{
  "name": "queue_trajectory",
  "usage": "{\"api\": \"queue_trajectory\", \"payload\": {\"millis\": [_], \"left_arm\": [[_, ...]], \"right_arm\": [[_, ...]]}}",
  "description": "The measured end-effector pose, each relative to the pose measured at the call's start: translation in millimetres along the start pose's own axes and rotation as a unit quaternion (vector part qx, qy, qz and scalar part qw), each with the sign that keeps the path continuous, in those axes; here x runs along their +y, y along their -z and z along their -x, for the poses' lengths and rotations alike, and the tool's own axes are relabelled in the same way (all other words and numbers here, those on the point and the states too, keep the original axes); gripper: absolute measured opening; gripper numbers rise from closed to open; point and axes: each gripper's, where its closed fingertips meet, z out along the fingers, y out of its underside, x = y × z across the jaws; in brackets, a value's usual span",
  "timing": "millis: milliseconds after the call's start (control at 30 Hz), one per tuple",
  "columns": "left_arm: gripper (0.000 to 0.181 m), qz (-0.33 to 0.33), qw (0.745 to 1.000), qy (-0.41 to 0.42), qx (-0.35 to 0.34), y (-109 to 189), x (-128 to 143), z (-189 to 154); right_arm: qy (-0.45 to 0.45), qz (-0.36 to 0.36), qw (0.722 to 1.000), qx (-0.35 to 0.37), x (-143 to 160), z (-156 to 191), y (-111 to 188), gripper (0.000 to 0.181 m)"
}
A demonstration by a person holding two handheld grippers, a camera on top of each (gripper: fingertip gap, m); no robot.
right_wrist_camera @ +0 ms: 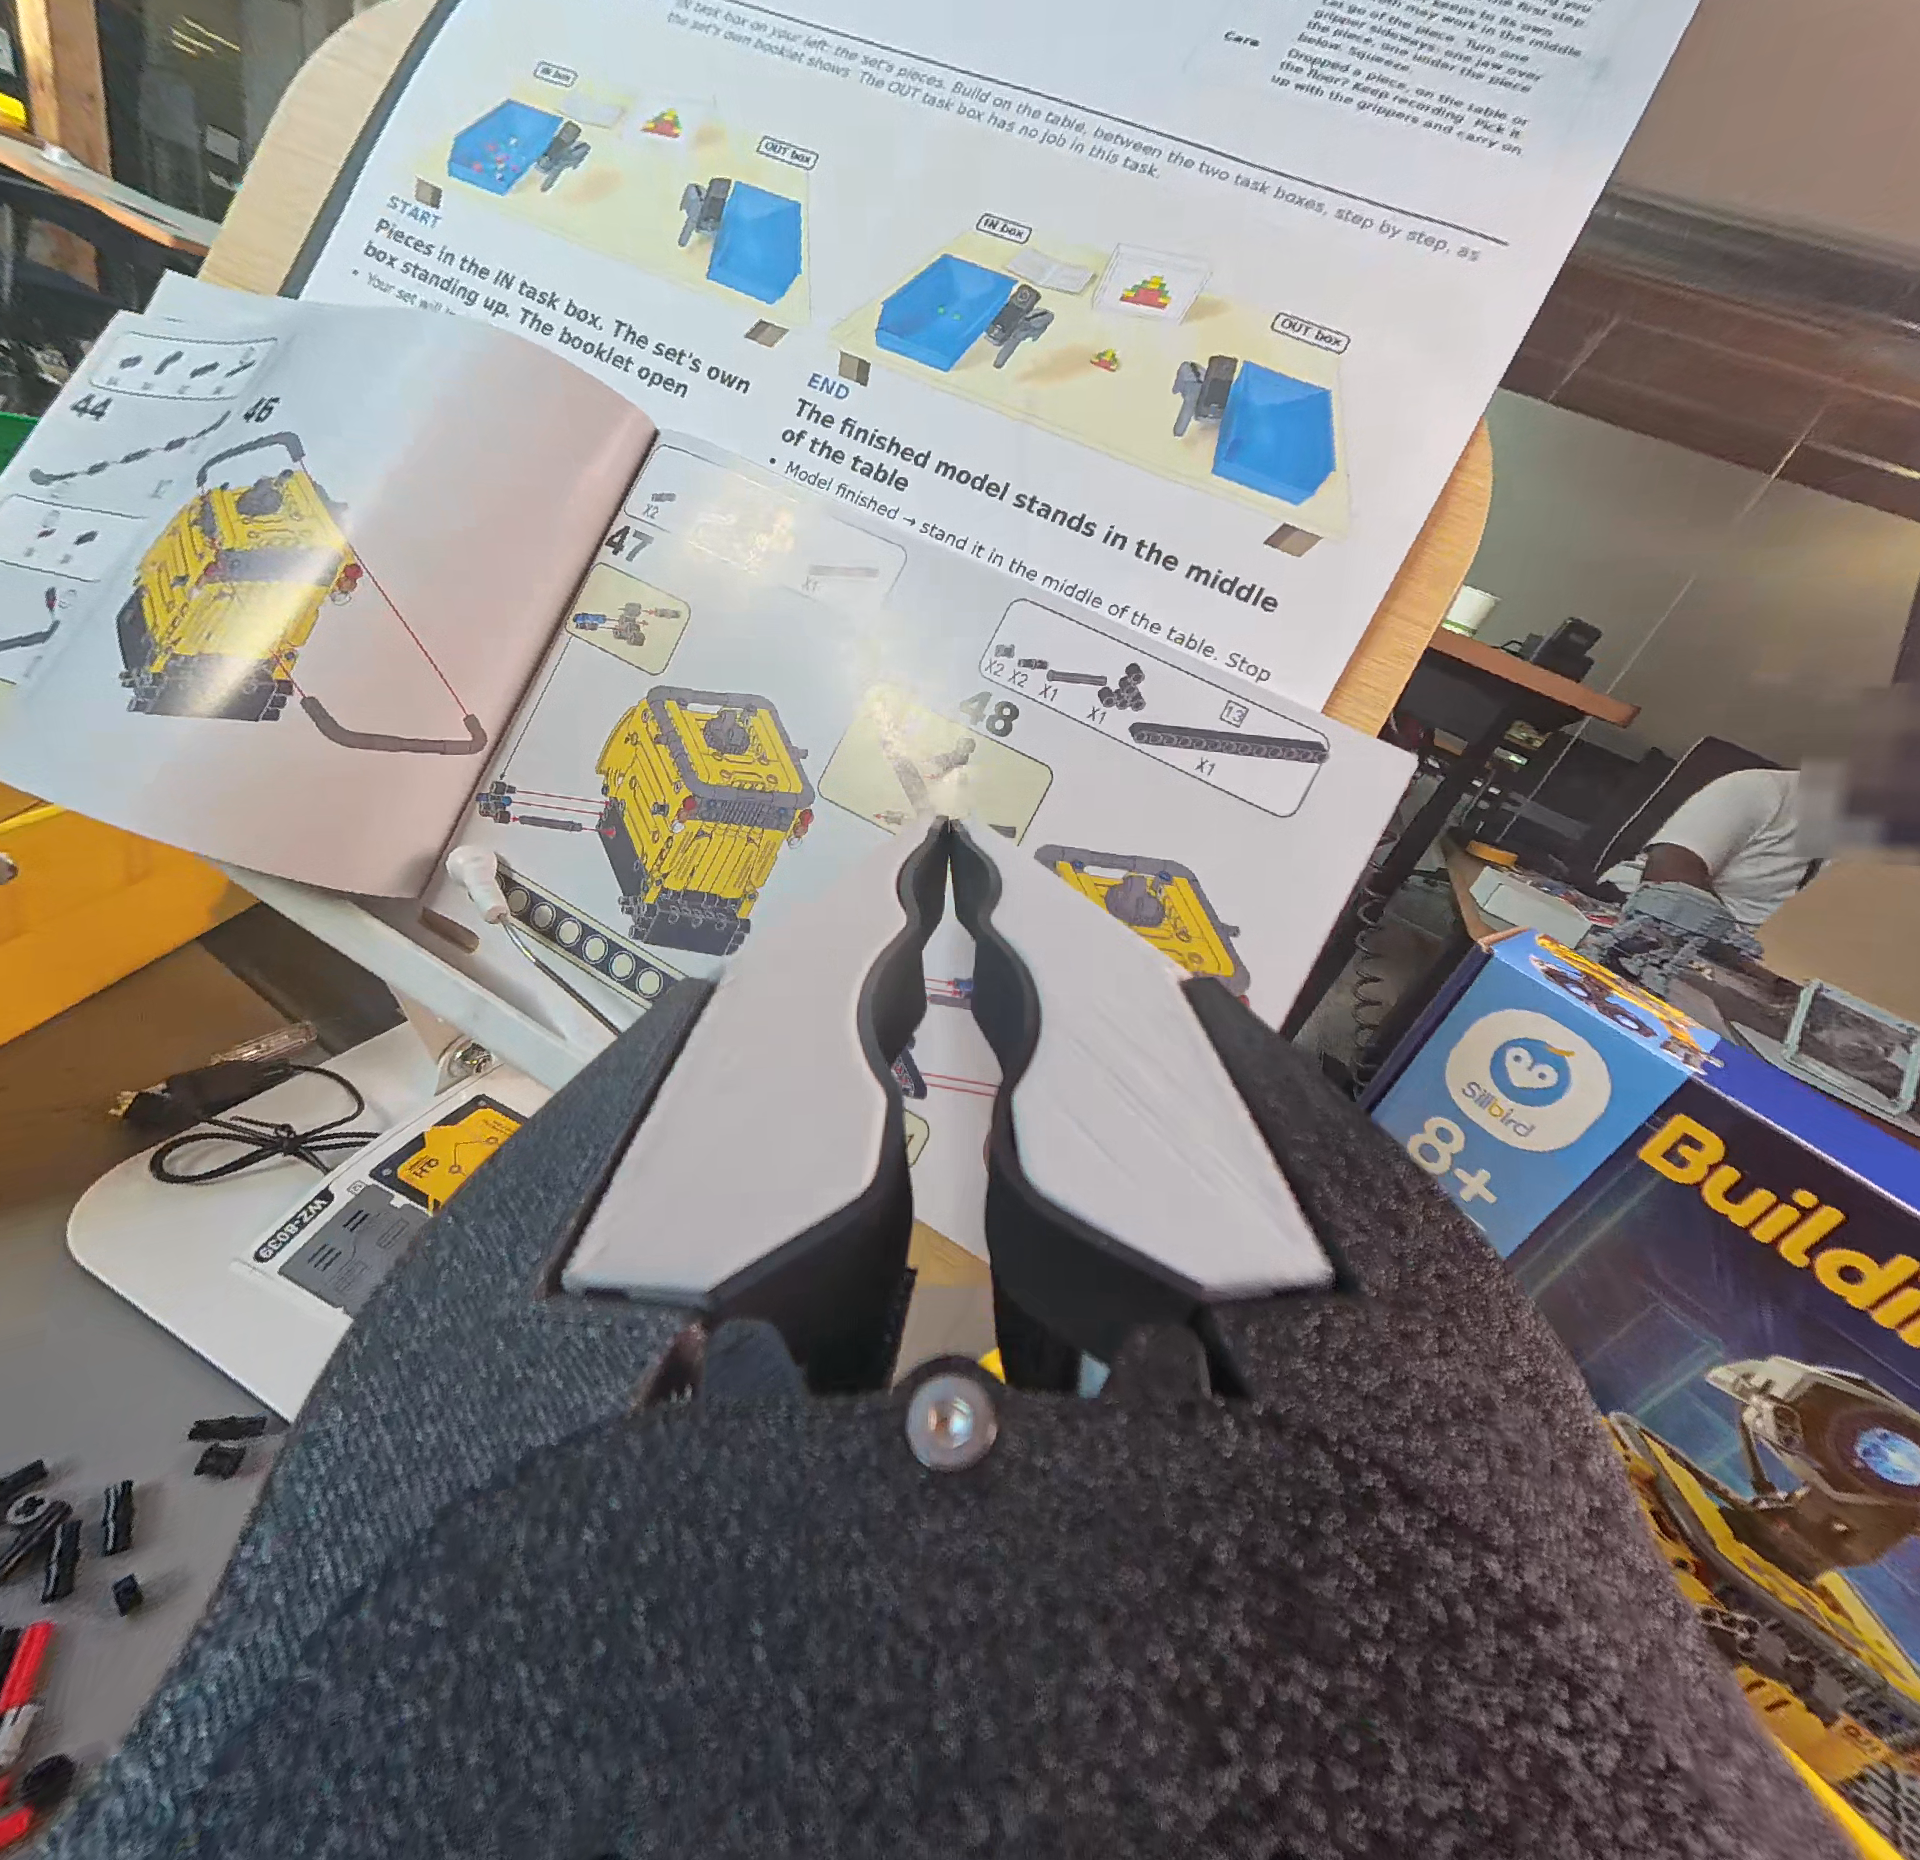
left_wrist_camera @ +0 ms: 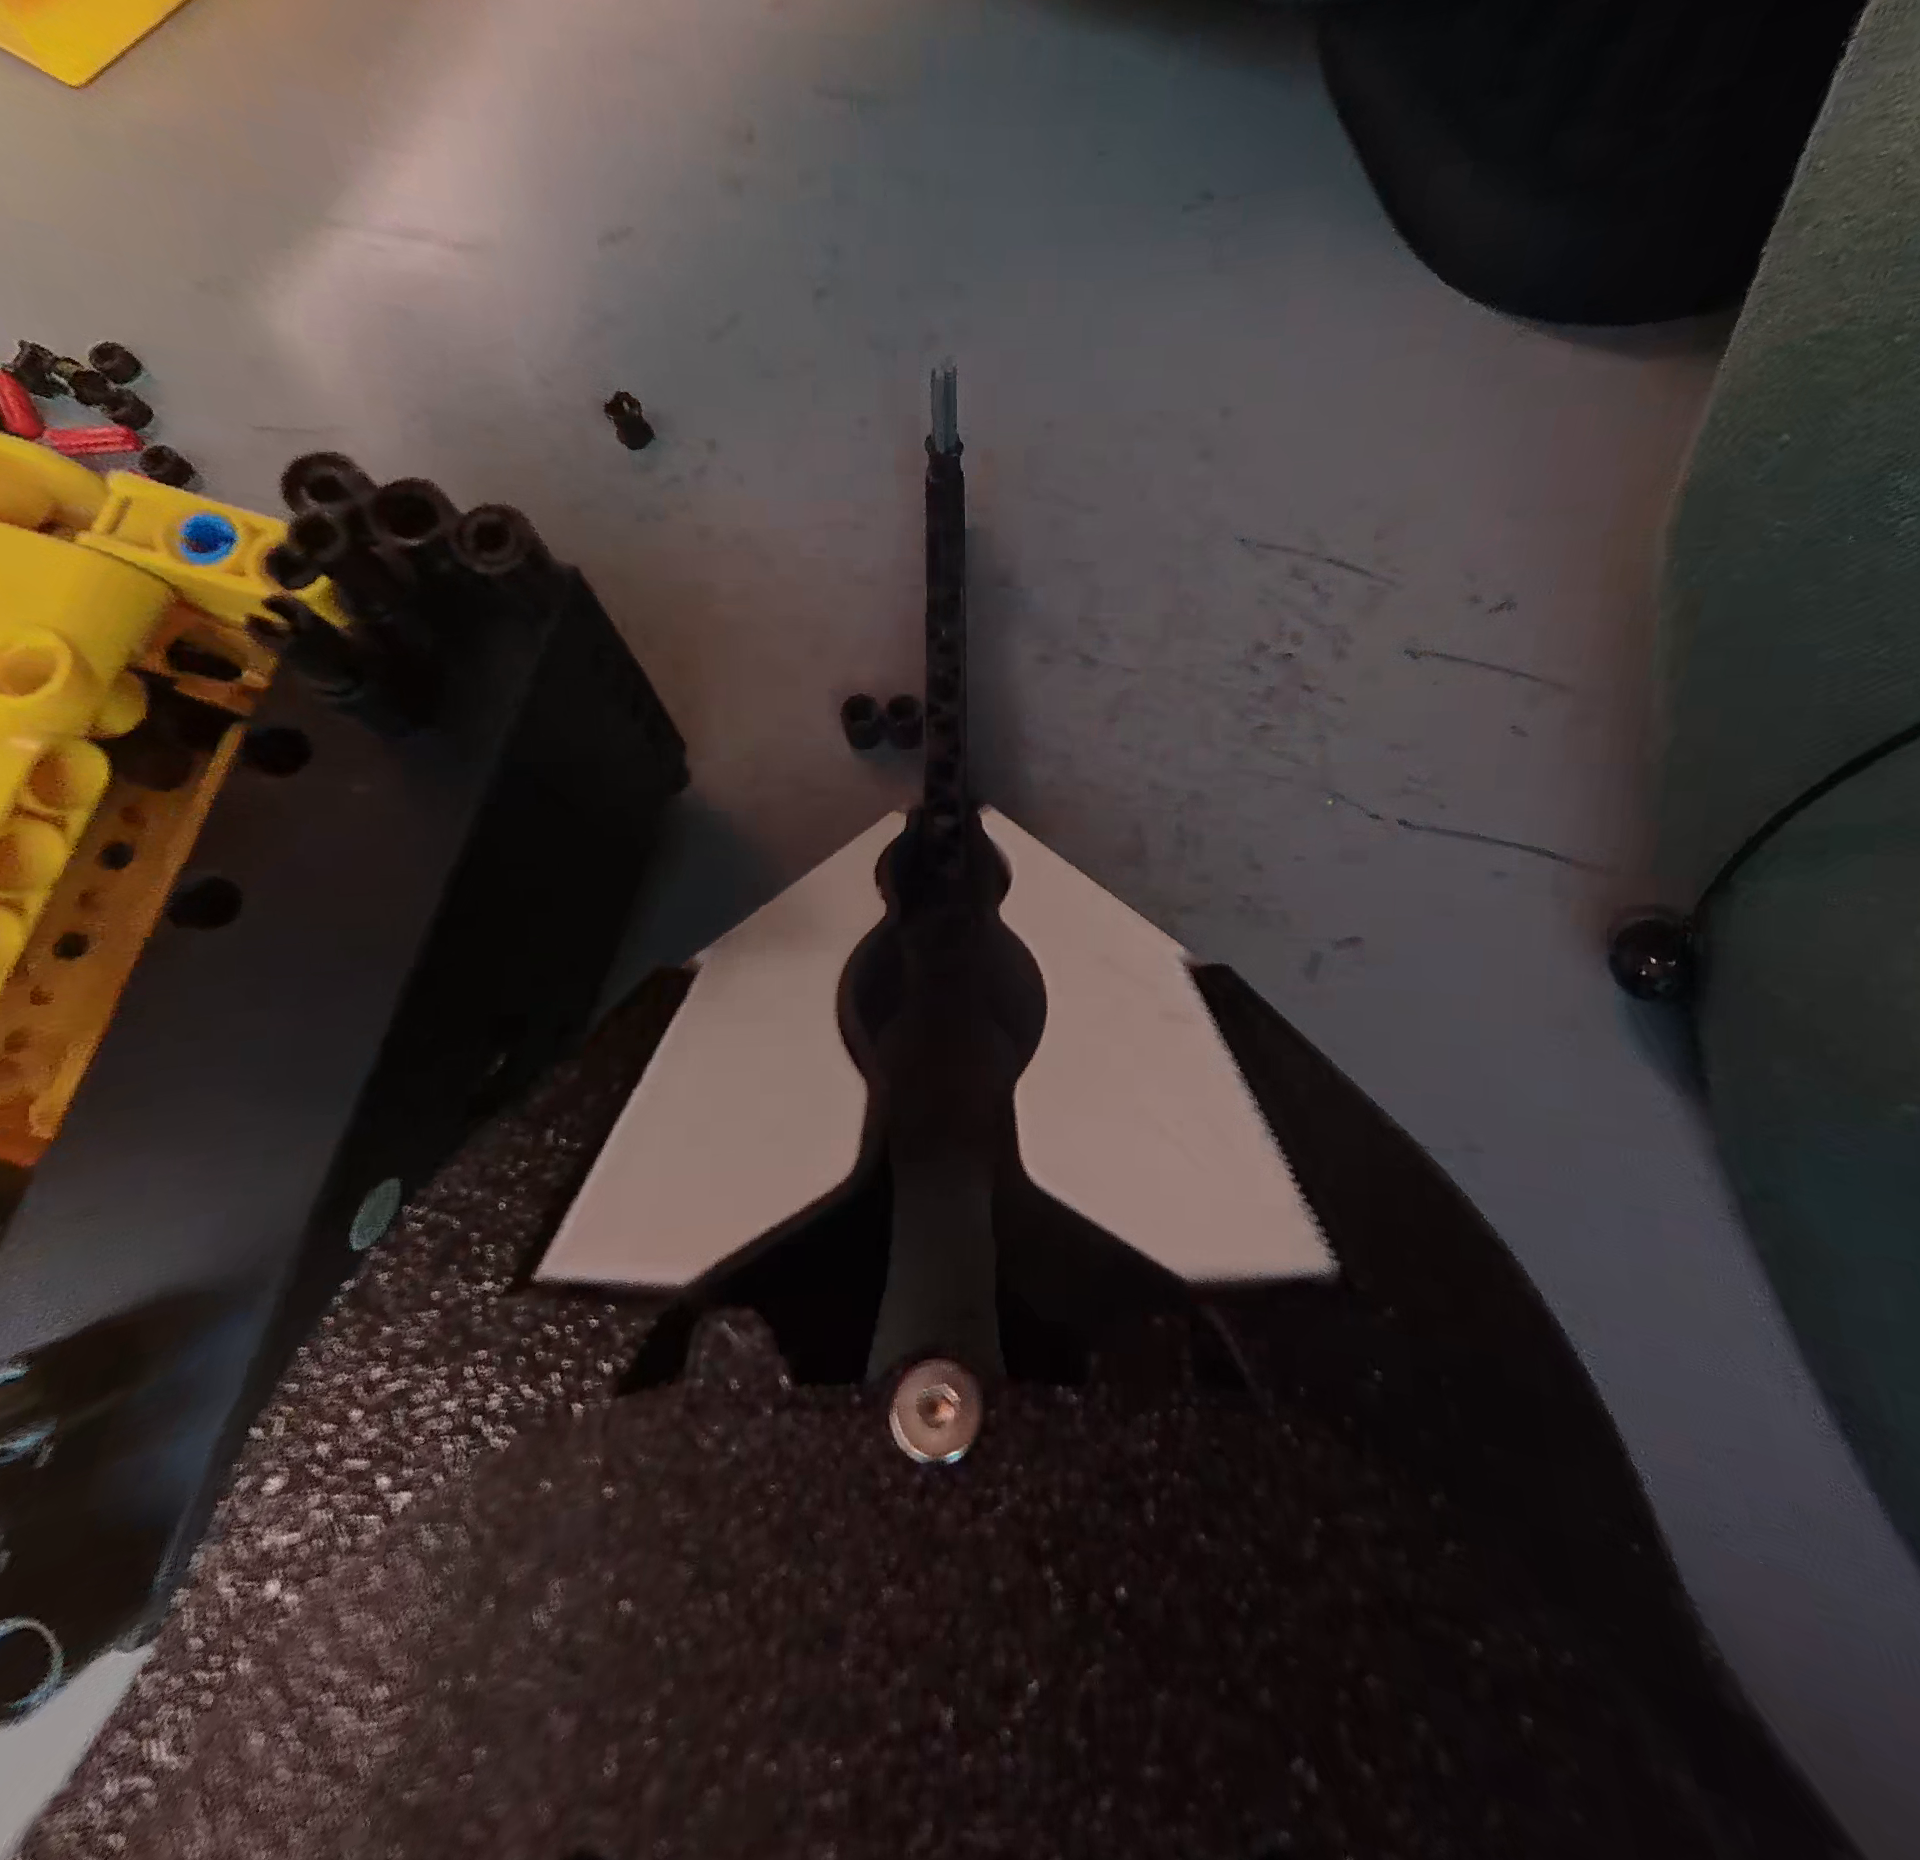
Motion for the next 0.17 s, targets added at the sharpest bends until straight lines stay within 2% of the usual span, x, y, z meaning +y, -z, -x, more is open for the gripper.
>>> {"api": "queue_trajectory", "payload": {"millis": [33, 167], "left_arm": [[0.007, -0.001, 1.000, 0.000, -0.001, 0.3, -0.2, 0.3], [0.006, 0.001, 1.000, -0.014, -0.003, 0.1, 0.8, -1.9]], "right_arm": [[-0.002, 0.000, 1.000, -0.001, 1.4, -0.4, -0.3, 0.000], [-0.005, -0.004, 1.000, -0.010, 2.1, 3.6, -2.7, 0.000]]}}
